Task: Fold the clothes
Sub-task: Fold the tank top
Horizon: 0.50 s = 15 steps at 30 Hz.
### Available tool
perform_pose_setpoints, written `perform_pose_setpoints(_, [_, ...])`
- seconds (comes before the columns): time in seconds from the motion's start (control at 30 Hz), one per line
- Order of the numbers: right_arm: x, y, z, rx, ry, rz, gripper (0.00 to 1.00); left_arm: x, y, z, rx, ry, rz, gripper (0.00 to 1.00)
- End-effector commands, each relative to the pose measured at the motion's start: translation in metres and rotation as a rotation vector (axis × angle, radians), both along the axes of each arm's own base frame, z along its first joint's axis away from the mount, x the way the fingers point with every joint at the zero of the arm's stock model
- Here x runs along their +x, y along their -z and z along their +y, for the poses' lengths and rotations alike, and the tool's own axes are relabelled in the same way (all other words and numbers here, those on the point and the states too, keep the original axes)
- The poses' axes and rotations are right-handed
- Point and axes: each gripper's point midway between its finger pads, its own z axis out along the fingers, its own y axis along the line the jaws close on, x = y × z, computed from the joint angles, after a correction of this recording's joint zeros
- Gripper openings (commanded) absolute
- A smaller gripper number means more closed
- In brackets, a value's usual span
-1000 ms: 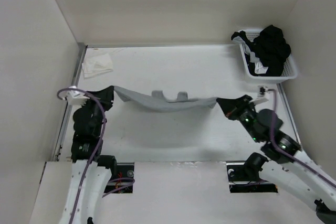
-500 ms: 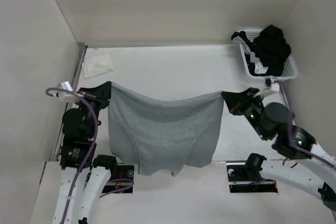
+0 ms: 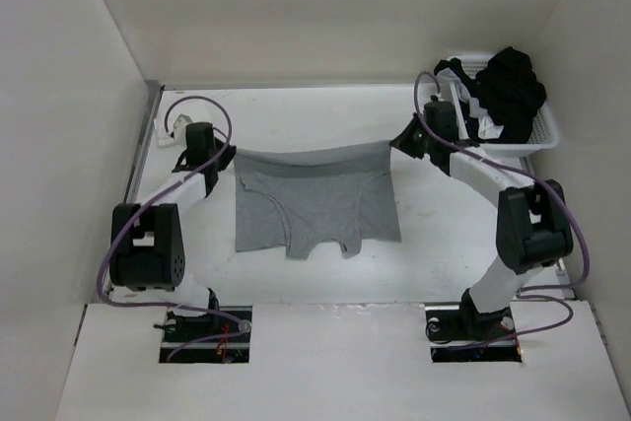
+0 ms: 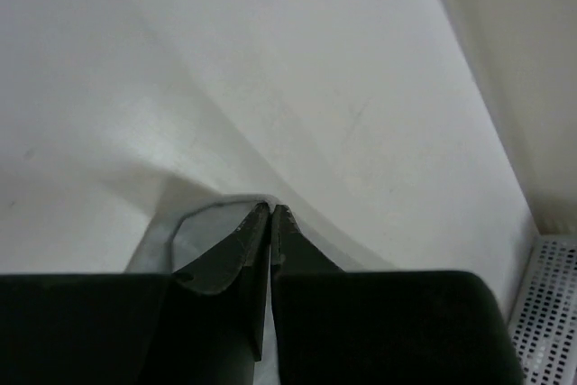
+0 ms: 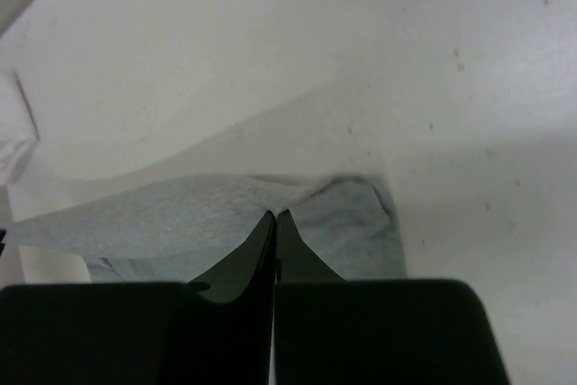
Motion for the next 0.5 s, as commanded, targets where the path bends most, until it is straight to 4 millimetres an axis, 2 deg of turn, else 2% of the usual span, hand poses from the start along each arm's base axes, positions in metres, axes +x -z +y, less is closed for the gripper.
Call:
perform_pose_setpoints(0.0, [0.035,-0.08,0.011,0.103,-0.051,-0.219,0.0,0.05,-0.093,-0.008,-0.033,0.023,-0.29,0.0])
perform_pose_setpoints(0.07, [0.022,-0.081,0.007,0.093,-0.049,-0.229,0.0,0.043,-0.095,-0.013,-0.027,0.031,-0.299,0.0])
perform_pose_setpoints(0.13, [0.002,-0.075,0.0,0.092,-0.034,-0.23,0.0,0.025,-0.09,-0.017,-0.031,0.033,-0.306,0.0])
perform_pose_setpoints(0.3, [-0.055,-0.049,-0.004,0.102,-0.01,-0.22,0.0,-0.04,-0.064,-0.023,-0.04,0.04,-0.312,0.0])
perform_pose_setpoints(0.47, [-0.115,-0.031,-0.005,0.09,-0.013,-0.223,0.0,-0.097,-0.052,-0.028,-0.06,0.093,-0.333,0.0])
